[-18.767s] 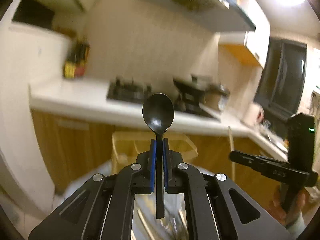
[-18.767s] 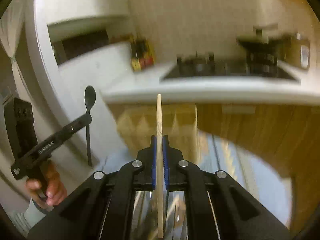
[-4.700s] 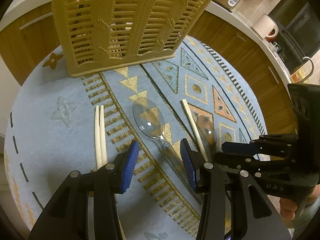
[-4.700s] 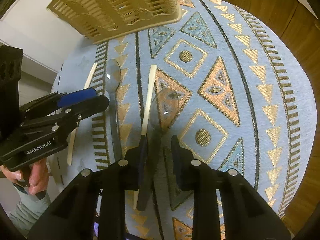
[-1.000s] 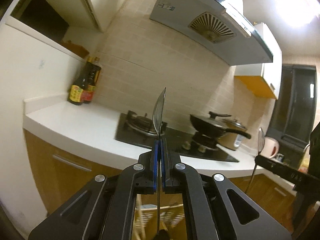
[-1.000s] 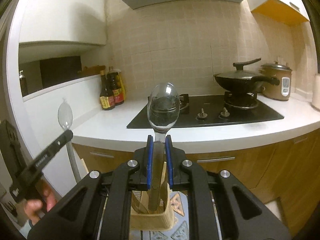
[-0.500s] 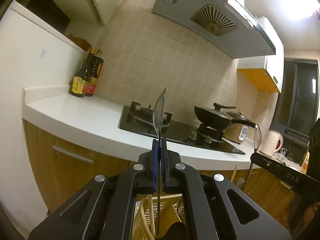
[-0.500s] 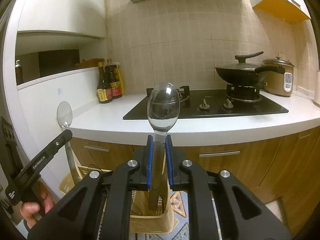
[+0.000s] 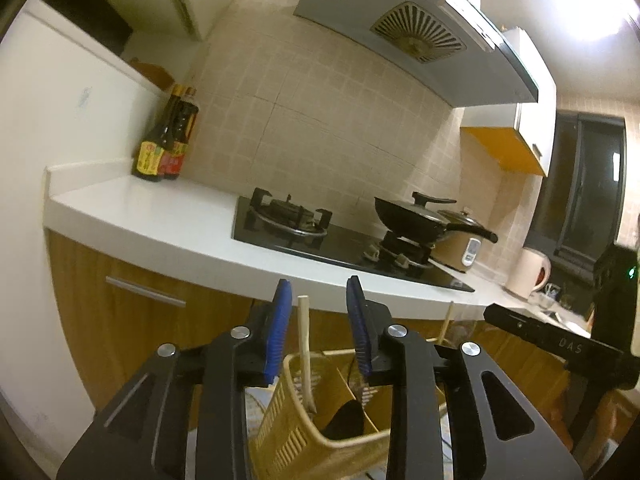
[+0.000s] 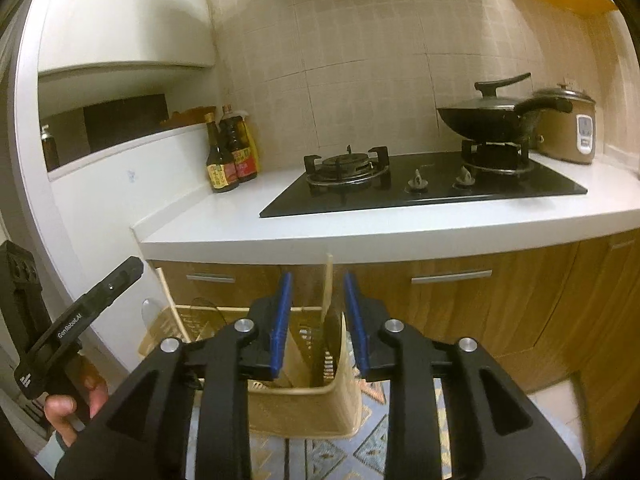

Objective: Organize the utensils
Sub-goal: 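Open both tools to drop the clear spoons into the basket, then lower both tools and grasp a chopstick pair with the left tool while the right grasps a chopstick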

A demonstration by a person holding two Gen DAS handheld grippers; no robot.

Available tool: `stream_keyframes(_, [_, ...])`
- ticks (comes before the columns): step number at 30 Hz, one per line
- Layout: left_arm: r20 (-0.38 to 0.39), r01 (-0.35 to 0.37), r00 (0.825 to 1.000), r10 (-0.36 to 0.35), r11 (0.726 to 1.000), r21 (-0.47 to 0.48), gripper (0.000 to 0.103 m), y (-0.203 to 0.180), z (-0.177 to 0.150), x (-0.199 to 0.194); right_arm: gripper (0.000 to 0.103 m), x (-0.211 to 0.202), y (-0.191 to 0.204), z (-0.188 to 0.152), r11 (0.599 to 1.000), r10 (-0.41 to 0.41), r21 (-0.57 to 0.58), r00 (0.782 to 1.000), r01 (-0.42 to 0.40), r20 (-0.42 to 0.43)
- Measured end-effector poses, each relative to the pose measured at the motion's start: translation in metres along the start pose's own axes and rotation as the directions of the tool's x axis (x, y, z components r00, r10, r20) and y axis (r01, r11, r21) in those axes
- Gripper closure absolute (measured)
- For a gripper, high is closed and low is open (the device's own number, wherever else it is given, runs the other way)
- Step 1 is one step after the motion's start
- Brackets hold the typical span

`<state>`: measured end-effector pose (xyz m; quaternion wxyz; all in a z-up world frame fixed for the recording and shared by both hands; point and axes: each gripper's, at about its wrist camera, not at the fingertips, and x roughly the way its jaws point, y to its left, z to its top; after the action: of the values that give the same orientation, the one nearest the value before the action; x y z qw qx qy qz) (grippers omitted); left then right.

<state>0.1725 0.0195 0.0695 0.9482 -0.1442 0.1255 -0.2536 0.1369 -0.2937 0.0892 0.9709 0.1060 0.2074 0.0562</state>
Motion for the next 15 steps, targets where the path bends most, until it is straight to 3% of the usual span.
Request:
stream_keyframes(3, [-0.022, 0.014, 1.000, -0.014, 1.000, -0.011, 0.065, 0.002, 0.001, -0.014, 0.075, -0.011, -0.002, -0.003, 1.000, 0.012, 0.016, 1.000, -0.012, -0.020])
stream_keyframes(12, [-0.098, 0.029, 0.995, -0.028, 0.999, 0.017, 0.065, -0.009, 0.004, -0.056, 0.075, -0.050, 0.000, -0.010, 0.998, 0.037, 0.049, 0.997, -0.034, -0.069])
stream_keyframes(15, [-0.165, 0.045, 0.986, -0.037, 0.998, 0.047, 0.065, -0.017, 0.004, -0.062, 0.075, -0.062, 0.005, -0.013, 0.999, 0.017, 0.038, 0.995, -0.014, -0.096])
